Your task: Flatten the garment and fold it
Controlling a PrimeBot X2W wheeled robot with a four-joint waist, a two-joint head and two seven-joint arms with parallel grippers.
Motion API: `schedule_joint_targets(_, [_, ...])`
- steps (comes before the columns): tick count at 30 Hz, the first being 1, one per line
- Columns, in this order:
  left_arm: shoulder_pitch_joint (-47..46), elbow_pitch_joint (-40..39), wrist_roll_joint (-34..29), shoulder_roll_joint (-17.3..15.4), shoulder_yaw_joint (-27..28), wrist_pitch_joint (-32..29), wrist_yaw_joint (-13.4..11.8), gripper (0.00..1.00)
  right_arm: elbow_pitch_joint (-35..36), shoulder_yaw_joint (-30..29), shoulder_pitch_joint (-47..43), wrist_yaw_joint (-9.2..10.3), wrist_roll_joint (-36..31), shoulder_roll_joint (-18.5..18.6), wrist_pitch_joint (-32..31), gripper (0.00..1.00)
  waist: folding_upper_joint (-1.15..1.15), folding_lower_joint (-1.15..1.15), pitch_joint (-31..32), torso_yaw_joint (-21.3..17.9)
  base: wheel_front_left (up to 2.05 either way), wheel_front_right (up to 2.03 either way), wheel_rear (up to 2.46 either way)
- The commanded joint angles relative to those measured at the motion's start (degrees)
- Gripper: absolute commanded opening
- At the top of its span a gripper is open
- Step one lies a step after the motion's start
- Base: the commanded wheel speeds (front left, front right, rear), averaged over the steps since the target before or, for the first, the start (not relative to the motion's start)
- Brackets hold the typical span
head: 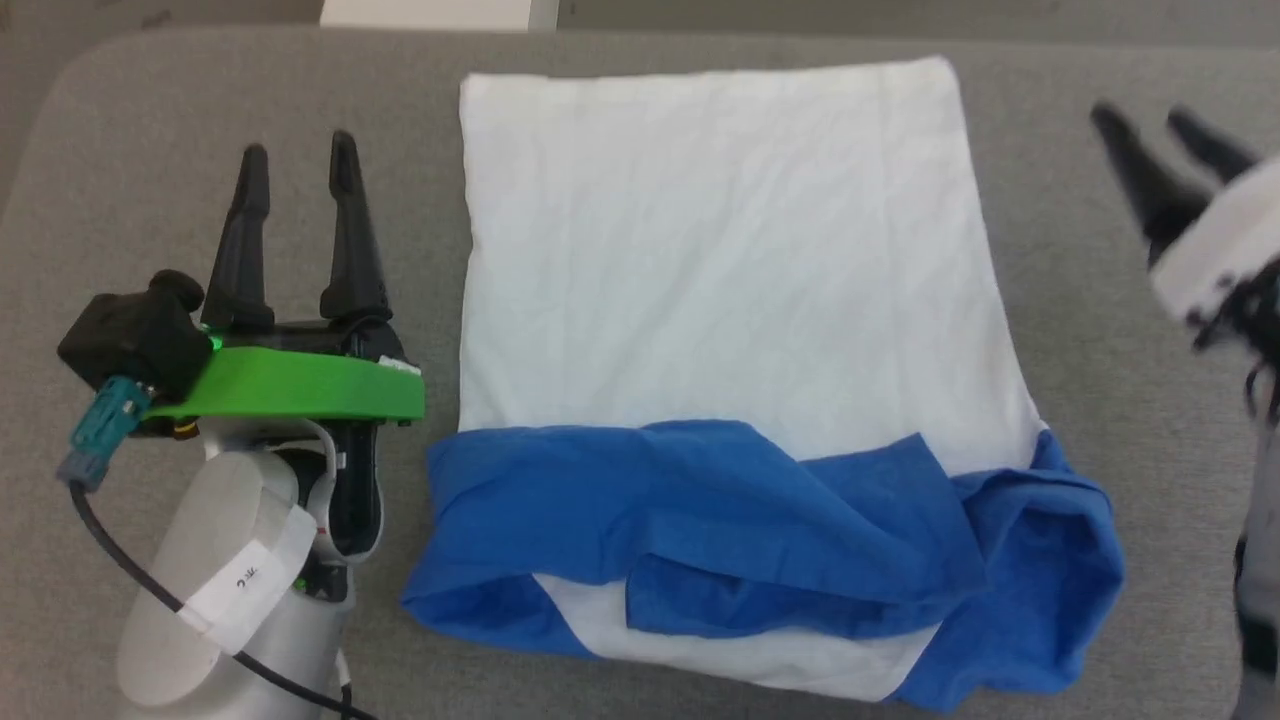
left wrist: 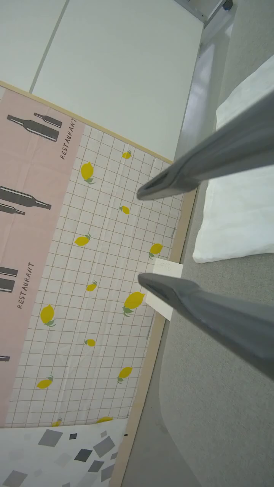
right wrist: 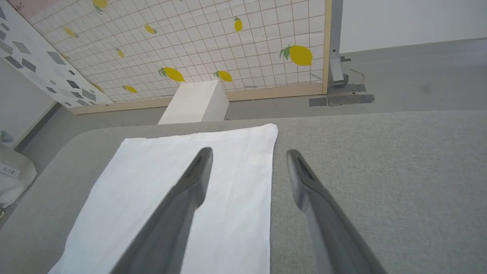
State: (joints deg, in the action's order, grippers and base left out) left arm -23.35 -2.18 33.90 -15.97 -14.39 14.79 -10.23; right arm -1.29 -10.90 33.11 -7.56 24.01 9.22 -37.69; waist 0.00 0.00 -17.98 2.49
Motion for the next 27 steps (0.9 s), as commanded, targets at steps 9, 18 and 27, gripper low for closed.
schedule_joint_targets(9, [-1.2,-0.8,-5.3,5.4,2.3,0.2,4.7,1.0,-13.8,2.5,22.1,0.08,-11.7,5.5,-10.4,1.0,0.0,0.0,-14.5,6.9,0.0,0.0,0.0])
schedule_joint_targets(18, [-2.3,-2.1,-8.2,8.8,4.5,0.2,6.8,1.0,-23.0,7.4,32.6,0.08,-20.6,8.9,-18.2,1.0,0.0,0.0,-20.2,10.5,0.0,0.0,0.0])
schedule_joint_targets(27, [-1.8,-2.0,-9.6,11.0,5.9,0.2,8.8,1.0,-27.0,10.9,33.1,0.08,-21.1,10.3,-23.9,1.0,0.0,0.0,-22.0,12.2,0.0,0.0,0.0])
